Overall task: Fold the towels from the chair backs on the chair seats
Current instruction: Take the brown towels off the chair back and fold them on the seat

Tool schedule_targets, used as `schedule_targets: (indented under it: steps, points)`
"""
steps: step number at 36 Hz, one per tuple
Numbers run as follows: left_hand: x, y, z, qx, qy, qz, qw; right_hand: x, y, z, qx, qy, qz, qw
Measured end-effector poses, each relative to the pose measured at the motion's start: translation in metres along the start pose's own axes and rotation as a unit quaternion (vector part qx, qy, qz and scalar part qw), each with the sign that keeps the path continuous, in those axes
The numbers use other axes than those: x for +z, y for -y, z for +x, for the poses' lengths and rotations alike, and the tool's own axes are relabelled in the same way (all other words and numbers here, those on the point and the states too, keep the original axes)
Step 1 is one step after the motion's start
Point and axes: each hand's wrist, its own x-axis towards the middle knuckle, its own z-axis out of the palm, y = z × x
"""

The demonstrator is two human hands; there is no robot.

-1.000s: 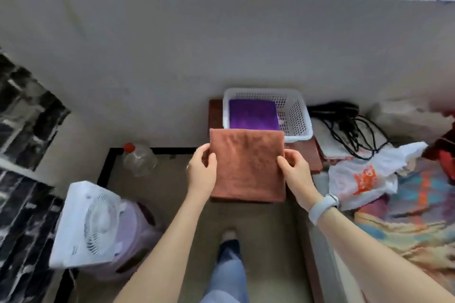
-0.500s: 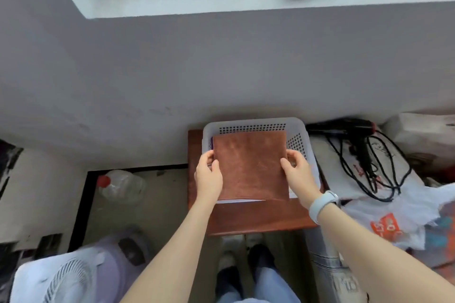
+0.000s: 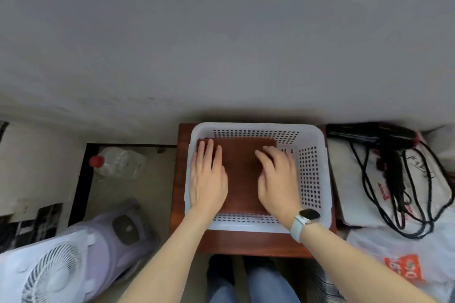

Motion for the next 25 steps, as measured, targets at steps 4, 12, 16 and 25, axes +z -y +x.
schedule_targets:
  steps: [4,12,16,25]
  points:
    - [0.021,0.005,0.012,-0.008,0.045,0.02,0.999,0.024,0.007,0.015,-0.05,0.089,-0.08,0.992]
    - [0.053,0.008,0.014,-0.018,0.041,0.043,0.998,0.064,-0.034,0.012,-0.046,0.141,-0.119,0.982]
    - [0.06,0.011,0.018,-0.018,0.032,0.069,0.997,0.072,-0.037,0.017,-0.053,0.134,-0.117,0.983]
    - [0.038,0.006,0.019,-0.017,0.089,0.043,0.995,0.047,-0.023,0.022,-0.021,0.142,-0.065,0.987]
